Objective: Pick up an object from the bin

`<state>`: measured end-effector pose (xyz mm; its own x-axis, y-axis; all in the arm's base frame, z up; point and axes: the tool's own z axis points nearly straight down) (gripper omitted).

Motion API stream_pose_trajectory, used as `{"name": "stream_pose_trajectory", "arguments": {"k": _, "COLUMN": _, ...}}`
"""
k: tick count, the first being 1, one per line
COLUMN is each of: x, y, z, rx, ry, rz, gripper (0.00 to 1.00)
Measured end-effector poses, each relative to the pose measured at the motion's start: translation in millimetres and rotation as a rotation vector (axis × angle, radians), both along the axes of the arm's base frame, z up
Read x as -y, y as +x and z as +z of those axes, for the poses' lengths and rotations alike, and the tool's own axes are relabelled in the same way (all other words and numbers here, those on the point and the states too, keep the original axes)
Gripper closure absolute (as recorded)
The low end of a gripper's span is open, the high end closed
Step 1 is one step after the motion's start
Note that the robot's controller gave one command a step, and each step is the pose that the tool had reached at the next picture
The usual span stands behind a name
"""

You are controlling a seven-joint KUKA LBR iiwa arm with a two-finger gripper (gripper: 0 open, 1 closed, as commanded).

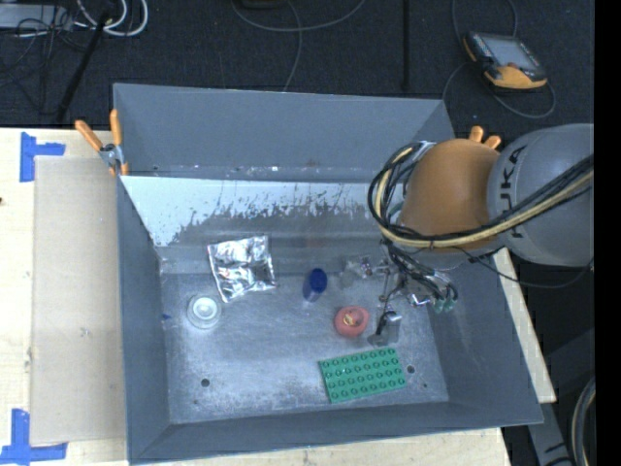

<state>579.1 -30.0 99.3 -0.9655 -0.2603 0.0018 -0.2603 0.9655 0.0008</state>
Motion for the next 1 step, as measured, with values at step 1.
{"name": "stream_pose_trajectory", "arguments": {"k": 1, "x": -14.3, "y": -17.2, "z": -31.1, "rx": -0.002, "ry": 0.001, "rz": 0.035, "gripper": 0.0}}
